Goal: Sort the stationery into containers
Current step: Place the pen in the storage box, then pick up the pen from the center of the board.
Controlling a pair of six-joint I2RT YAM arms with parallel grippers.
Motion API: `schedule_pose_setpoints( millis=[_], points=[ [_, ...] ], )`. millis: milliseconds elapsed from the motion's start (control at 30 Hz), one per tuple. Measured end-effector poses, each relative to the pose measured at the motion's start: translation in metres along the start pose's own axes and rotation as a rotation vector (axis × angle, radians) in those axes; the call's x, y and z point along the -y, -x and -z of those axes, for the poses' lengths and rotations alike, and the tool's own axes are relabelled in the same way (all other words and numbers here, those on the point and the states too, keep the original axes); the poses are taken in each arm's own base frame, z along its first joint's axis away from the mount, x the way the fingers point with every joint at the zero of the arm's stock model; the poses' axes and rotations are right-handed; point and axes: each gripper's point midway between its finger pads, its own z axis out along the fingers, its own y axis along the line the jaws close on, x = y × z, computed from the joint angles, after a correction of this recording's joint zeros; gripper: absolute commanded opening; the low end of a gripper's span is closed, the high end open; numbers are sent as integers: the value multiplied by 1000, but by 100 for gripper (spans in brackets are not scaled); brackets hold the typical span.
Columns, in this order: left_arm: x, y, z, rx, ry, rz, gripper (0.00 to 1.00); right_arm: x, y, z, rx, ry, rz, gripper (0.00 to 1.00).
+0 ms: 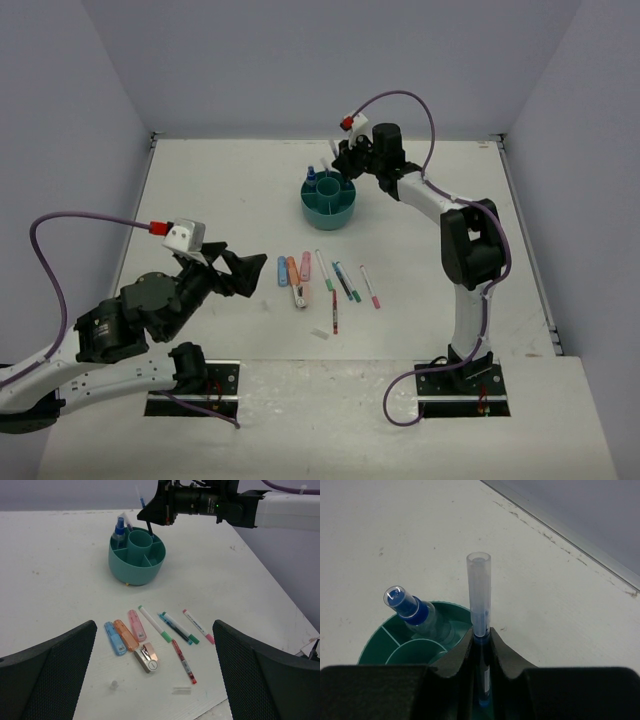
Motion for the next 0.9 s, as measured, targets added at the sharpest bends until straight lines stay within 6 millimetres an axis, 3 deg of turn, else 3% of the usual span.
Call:
schedule_pose_setpoints(
  millis=[167,600,733,900],
  points=[
    [0,0,0,0,0,0,100,0,0,0,-1,0,5,34],
    [-5,-4,-2,-11,39,1,100,-2,5,8,3,-11,-1,34],
    [-14,-22,-12,-67,133,-30,100,-5,38,38,35,-67,-35,36],
    [-27,-58,-32,-188,317,-105,100,-25,100,104,96,-130,-150,39]
  ],
)
